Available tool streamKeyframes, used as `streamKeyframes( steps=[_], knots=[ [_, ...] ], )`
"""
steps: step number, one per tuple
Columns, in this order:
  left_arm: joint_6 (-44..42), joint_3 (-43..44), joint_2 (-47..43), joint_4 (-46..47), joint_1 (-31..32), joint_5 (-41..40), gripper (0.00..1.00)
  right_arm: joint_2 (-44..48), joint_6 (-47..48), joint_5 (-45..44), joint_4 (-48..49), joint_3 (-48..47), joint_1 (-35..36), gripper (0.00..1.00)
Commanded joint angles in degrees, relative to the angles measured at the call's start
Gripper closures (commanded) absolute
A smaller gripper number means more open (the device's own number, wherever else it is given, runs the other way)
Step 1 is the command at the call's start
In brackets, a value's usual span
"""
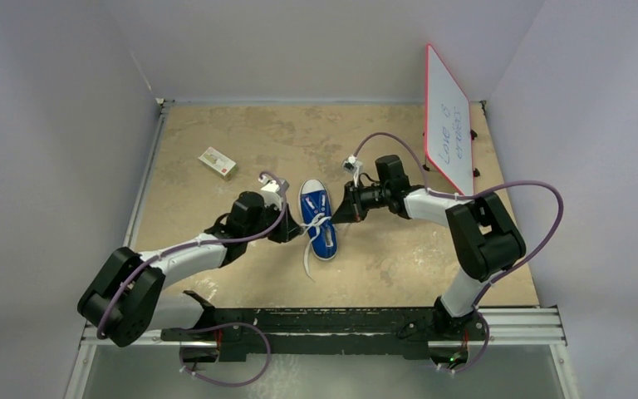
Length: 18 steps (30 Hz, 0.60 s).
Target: Tie the shoes
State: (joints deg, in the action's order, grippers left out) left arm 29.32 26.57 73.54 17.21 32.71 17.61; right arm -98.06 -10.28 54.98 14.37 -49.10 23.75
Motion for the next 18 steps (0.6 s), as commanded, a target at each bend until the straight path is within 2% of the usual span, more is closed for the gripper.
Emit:
streamKeyframes(
  steps=[1,3,6,9,14,18],
  knots=[
    [-4.07,4.04,-3.83,-9.11,0.24,-3.26,0.80,1.65,4.22,0.11,-4.48,-2.81,1.27,1.00],
    [-5.49,5.93,-5.63,-13.48,0.21,-4.41,0.64,2.17,5.04,-0.43,-5.55,-2.72,1.50,1.00],
    [-6.68,9.34,-6.70,-20.50,0.12,-6.52,0.58,2.52,5.60,-0.82,-6.48,-2.59,1.53,1.00],
    [-6.29,13.17,-6.45,-24.95,0.15,-9.92,0.44,2.27,5.76,-0.73,-6.72,-2.48,1.50,1.00],
    [-6.50,17.17,-1.65,-18.30,0.07,-7.32,0.40,2.67,5.79,-1.09,-7.31,-2.67,1.68,1.00],
    [-8.56,22.11,6.81,-15.10,-0.04,-3.07,0.43,2.91,5.90,-1.21,-8.20,-2.86,1.70,1.00]
  ],
)
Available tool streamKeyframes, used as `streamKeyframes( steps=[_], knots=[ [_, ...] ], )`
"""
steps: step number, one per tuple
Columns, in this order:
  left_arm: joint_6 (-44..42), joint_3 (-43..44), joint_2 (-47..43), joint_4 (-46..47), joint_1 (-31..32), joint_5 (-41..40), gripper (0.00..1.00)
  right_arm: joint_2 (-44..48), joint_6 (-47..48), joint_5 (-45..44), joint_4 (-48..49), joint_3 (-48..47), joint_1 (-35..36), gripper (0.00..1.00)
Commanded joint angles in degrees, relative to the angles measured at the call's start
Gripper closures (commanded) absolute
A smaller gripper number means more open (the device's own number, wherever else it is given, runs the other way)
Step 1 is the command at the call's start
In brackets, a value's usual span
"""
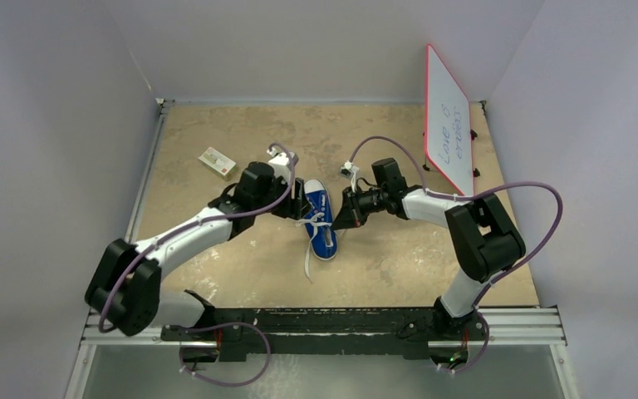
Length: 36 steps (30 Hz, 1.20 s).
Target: Tie the shoes
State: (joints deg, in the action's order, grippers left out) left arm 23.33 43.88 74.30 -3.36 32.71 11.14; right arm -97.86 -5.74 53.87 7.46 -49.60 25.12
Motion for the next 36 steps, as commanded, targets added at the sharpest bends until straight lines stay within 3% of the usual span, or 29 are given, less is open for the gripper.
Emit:
streamKeyframes(
  steps=[1,9,23,29,36],
  knots=[
    [-2.40,5.04,7.59,6.75,-0.33,4.15,0.44,2.87,1.34,-0.20,-1.33,-2.30,0.36,1.00],
    [-2.72,4.61,13.45,9.46,-1.33,10.65,0.55,2.90,1.32,-0.43,-0.93,-2.50,0.62,1.00],
    [-1.35,2.19,16.89,11.83,-1.33,11.55,0.75,1.45,1.43,-0.19,-1.31,-4.25,1.21,1.00],
    [-2.33,1.40,14.40,12.64,-1.33,12.76,0.99,0.82,0.75,-0.42,-1.29,-4.74,1.33,1.00],
    [-2.78,-0.56,10.46,15.18,-1.34,15.48,1.00,-1.09,-2.06,-0.34,-0.24,-5.93,1.54,1.00]
  ],
)
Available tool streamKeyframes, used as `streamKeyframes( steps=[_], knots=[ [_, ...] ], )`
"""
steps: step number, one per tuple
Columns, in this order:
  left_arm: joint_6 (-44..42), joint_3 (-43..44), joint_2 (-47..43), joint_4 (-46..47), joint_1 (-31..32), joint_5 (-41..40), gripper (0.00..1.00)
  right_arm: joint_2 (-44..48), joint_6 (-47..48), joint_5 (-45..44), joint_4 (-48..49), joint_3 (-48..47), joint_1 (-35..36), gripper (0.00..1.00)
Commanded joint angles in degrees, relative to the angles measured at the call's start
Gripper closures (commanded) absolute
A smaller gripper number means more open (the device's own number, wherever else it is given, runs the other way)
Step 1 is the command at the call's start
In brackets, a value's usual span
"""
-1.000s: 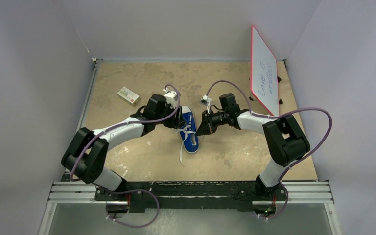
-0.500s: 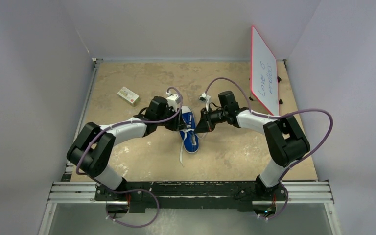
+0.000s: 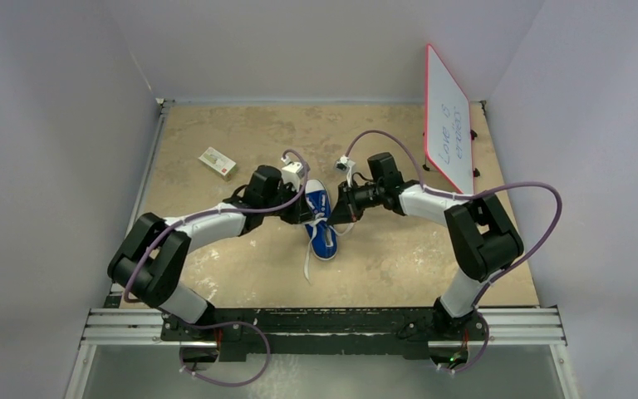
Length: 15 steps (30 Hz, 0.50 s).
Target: Tie the shoes
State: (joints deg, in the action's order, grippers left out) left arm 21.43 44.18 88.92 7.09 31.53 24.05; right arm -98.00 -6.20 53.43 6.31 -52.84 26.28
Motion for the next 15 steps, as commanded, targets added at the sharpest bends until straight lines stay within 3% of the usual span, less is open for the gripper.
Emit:
streamKeyframes(
  steps=[1,9,15],
  knots=[
    [-0.43,-1.40,-5.49,5.87,-0.18,2.19,1.00,-1.23,-1.62,0.10,0.73,-2.97,0.46,1.00],
    [2.95,-2.35,-7.41,8.50,-0.15,2.20,1.00,-1.15,-1.70,-0.43,0.12,-2.84,0.53,1.00],
    [0.96,-1.45,-7.09,6.02,-0.16,1.51,1.00,-1.70,-1.46,-0.38,-0.79,-3.33,0.67,1.00]
  ],
)
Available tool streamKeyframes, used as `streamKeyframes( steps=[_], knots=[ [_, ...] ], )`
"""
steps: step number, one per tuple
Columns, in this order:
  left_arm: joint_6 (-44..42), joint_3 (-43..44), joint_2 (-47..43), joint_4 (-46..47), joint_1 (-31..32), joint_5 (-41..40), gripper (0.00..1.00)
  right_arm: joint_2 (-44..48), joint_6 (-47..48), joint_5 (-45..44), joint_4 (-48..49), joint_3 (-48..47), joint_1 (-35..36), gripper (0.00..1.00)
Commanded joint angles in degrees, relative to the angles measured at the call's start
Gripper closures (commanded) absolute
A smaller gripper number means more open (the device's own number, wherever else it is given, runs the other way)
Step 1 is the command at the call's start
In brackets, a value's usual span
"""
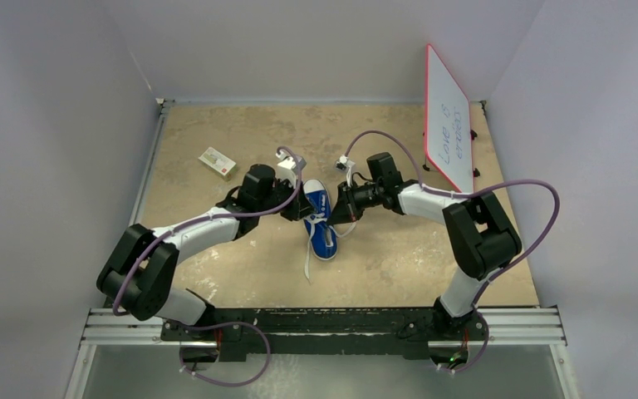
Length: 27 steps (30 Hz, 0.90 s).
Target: Tie the shoes
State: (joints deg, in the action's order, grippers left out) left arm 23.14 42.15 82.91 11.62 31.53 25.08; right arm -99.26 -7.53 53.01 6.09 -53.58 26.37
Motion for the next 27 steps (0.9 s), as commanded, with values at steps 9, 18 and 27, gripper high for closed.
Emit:
streamKeyframes(
  steps=[9,18,27],
  knots=[
    [-9.73,6.57,4.48,-7.71,-0.37,0.05,0.62,-0.99,0.85,0.23,-1.84,-2.93,0.90,1.00],
    [-12.35,4.94,5.70,-8.50,-2.25,4.99,0.50,-1.52,1.20,-0.18,-2.63,-3.51,0.99,1.00],
    [-4.60,-0.84,5.88,4.05,-6.66,15.30,0.49,-3.04,1.28,-1.51,-3.95,-5.26,1.25,1.00]
  ],
)
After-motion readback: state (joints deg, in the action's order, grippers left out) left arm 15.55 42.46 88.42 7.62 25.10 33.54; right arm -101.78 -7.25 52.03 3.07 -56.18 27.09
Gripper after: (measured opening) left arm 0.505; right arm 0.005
